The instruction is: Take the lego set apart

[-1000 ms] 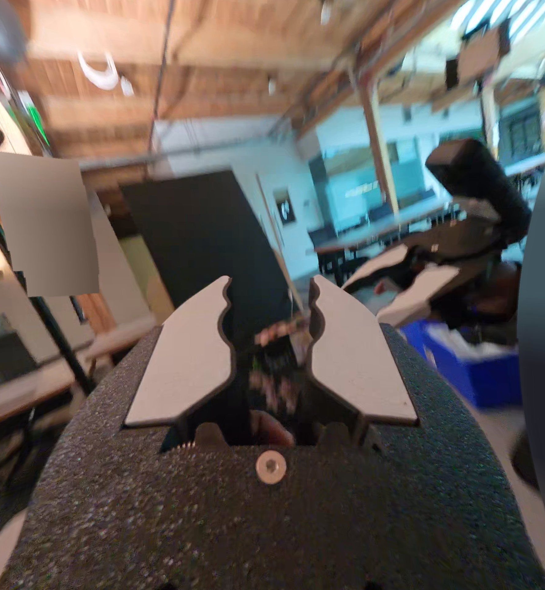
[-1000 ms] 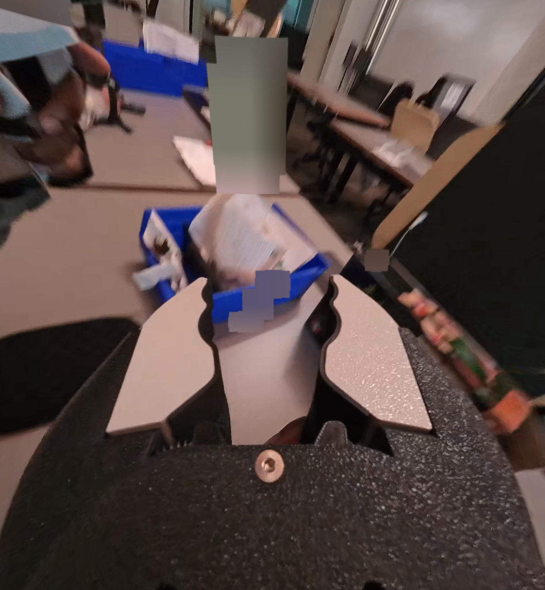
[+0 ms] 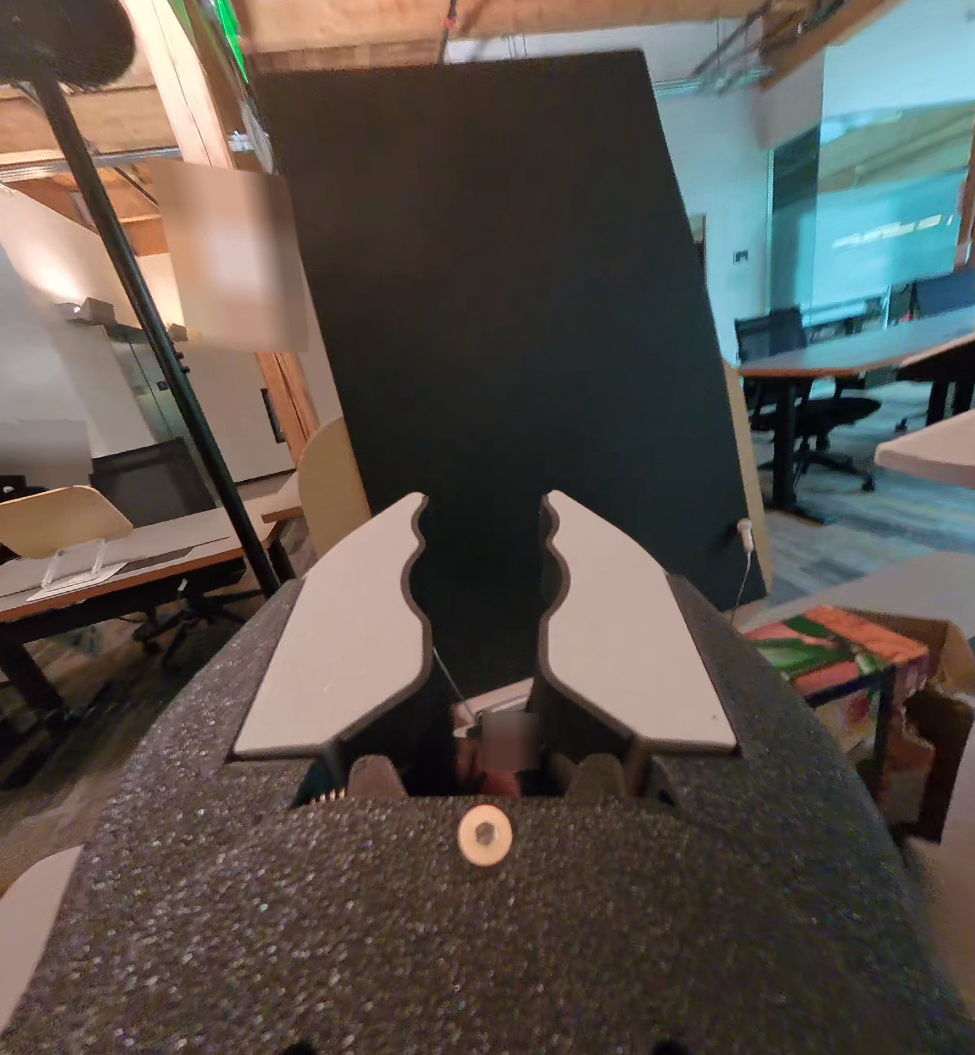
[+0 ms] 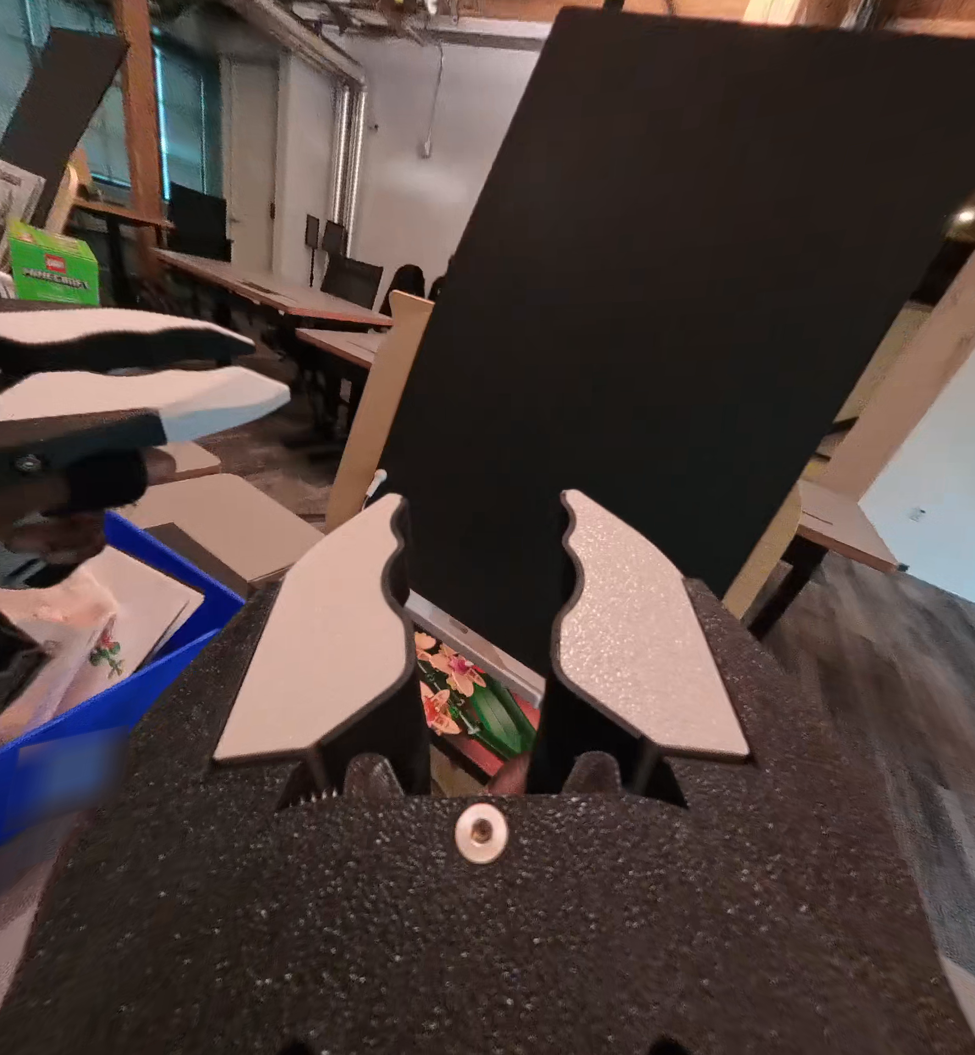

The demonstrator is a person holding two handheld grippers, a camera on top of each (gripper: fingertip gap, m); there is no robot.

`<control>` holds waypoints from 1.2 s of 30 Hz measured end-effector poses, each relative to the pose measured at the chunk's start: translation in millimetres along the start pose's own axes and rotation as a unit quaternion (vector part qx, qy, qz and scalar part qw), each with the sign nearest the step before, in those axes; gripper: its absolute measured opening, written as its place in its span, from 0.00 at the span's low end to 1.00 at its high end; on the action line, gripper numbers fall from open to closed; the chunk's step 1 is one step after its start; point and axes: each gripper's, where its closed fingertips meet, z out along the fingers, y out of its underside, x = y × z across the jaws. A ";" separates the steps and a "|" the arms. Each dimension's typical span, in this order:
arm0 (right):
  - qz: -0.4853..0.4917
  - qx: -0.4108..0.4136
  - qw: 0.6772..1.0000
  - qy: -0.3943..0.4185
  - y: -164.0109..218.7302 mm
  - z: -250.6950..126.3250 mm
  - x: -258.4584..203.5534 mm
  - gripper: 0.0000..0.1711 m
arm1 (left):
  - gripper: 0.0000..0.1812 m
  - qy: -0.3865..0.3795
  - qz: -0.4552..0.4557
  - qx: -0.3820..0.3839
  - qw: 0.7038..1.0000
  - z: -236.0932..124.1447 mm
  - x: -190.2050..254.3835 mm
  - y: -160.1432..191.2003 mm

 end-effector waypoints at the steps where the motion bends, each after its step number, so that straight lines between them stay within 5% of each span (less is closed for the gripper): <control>1: 0.001 -0.008 1.000 -0.003 4.8 4.3 -0.2 0.29 | 0.20 0.001 0.011 -0.017 1.000 1.2 2.6 6.4; 9: -0.048 -0.134 0.986 -0.085 46.3 20.4 -61.2 0.33 | 0.21 0.076 0.035 -0.074 0.994 5.2 55.9 25.5; 15: -0.026 -0.195 0.977 -0.086 65.6 12.4 -52.3 0.36 | 0.21 0.124 0.000 -0.128 0.984 8.2 63.2 47.2; 20: 0.013 -0.268 0.962 -0.054 81.9 -10.7 -28.4 0.56 | 0.30 0.164 0.040 -0.188 0.968 -22.6 63.8 39.3; 28: 0.091 -0.306 0.947 -0.023 115.0 -71.6 -18.0 0.62 | 0.56 0.270 0.205 -0.314 0.887 -47.6 64.0 52.6; 31: 0.074 -0.327 0.942 -0.026 123.2 -90.8 -26.4 0.67 | 0.69 0.263 0.270 -0.395 0.838 -53.3 56.1 77.1; 36: 0.018 -0.300 0.954 -0.003 125.9 -122.7 -39.6 0.83 | 0.80 0.250 0.365 -0.398 0.804 -50.2 58.5 97.7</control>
